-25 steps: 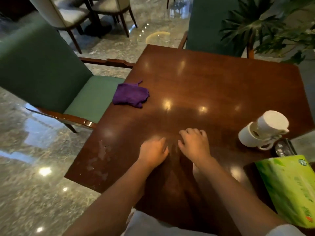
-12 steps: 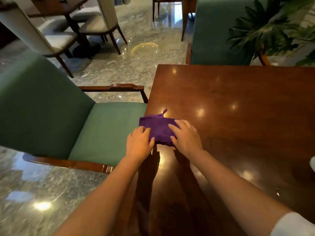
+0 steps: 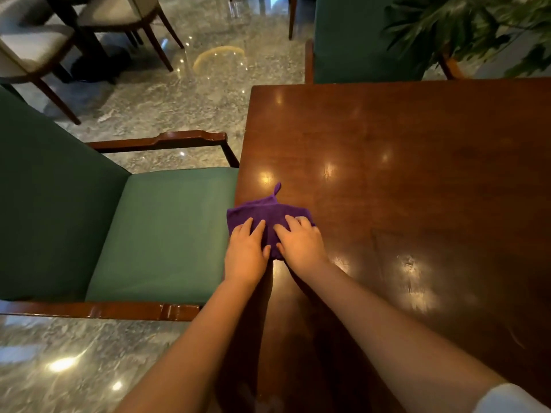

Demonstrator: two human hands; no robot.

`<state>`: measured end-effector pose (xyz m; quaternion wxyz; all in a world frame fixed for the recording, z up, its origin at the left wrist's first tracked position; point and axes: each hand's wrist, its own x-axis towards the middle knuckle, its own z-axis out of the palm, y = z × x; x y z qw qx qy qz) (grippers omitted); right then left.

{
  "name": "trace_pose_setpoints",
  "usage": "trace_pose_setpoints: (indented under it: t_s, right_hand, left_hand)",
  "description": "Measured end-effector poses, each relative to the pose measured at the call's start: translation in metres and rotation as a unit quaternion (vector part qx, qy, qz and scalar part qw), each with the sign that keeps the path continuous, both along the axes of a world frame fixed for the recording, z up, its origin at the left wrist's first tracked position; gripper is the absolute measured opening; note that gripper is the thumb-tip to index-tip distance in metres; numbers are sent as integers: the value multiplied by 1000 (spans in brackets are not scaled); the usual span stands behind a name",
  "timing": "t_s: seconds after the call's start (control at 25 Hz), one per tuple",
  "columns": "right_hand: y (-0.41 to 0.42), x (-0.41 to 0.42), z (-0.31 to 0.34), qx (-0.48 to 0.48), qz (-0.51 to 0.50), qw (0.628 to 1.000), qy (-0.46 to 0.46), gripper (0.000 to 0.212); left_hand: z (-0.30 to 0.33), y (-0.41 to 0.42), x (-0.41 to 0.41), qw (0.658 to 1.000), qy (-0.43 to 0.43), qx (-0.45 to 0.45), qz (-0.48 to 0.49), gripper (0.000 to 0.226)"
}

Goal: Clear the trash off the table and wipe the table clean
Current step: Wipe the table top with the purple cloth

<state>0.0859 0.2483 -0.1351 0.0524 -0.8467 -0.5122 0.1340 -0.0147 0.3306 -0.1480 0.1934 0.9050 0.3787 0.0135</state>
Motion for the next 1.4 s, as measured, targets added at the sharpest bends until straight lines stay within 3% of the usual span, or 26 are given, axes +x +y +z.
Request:
trace_pose_setpoints:
  t_s: [0.16,0.28,0.44,0.6,0.88,1.0,1.08,1.24,1.4]
  right_hand:
    - [-23,-2,-3,101,-26,993,58,17]
    - [-58,5,1,153,-28,983,93,16]
    - [-136,32,26,252,-87,963,46,27]
    - [-230,73,57,277,-180,944,1,22]
    - [-364,114,63,201,-268,936,-107,26]
    - [-396,119,30,87,-289,952,-50,35]
    - [-413,120,17,78,-300,949,-55,37]
    - [-419,131,16,159,-221,958,-95,46]
    - [-394,154,10,86,23,994,-65,56]
  left_hand:
    - [11,-21,-1,997,-73,23,-15,33]
    - [21,-48,3,993,-112,4,-41,21]
    - [39,-109,35,980,-175,10,-96,17]
    - [71,-183,91,950,-234,14,-204,22]
    - [66,-297,161,924,-215,-1,-317,23]
    - [32,-319,170,923,-73,-24,-377,46]
    - [19,-321,162,914,-48,-3,-402,57]
    - [12,-279,127,927,-93,56,-358,58]
    - [-3,-181,75,954,-28,101,-281,60]
